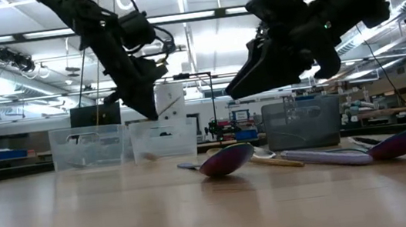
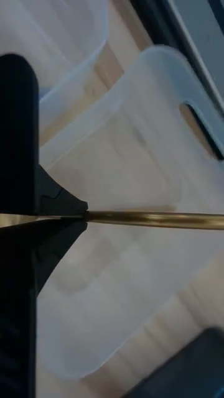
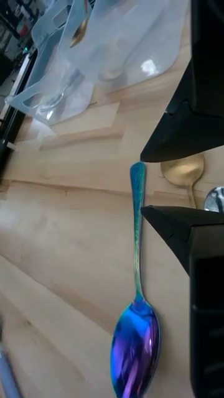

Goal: Sort silverware by color (type)
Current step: Put the gold spoon into the right transparent bin

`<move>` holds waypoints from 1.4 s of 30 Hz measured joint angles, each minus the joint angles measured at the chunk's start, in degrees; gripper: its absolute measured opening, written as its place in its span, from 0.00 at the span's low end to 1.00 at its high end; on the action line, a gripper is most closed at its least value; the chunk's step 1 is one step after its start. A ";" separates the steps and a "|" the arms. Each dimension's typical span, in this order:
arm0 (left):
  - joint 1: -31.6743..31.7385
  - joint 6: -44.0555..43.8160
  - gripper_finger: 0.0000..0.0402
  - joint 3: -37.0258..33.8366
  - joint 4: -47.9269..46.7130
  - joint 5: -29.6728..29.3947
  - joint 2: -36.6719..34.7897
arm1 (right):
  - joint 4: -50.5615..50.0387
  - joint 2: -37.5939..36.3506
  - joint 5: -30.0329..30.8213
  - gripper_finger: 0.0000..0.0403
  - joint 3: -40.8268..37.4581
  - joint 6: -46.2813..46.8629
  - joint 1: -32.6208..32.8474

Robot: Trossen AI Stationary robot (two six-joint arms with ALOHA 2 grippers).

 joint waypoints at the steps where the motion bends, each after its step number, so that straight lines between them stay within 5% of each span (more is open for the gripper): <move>1: 0.28 0.05 0.02 0.01 -0.05 0.03 0.13 | -0.03 0.00 0.00 0.33 0.00 -0.12 -0.03; 17: 0.82 0.07 0.05 -0.01 0.19 2.85 5.56 | -0.28 0.00 -0.14 0.33 0.00 -0.30 -0.33; 27: 0.75 0.23 0.28 -0.01 0.25 2.92 5.37 | -0.42 0.00 -0.13 0.33 0.00 -0.26 -0.35; 36: -3.61 7.81 0.35 -0.01 3.02 -2.57 -2.49 | -0.17 0.00 0.46 0.33 -1.05 -0.24 -0.97; 42: -12.12 9.36 0.35 0.04 1.58 -4.19 -7.31 | -0.52 0.00 0.50 0.33 -1.07 -0.21 -1.32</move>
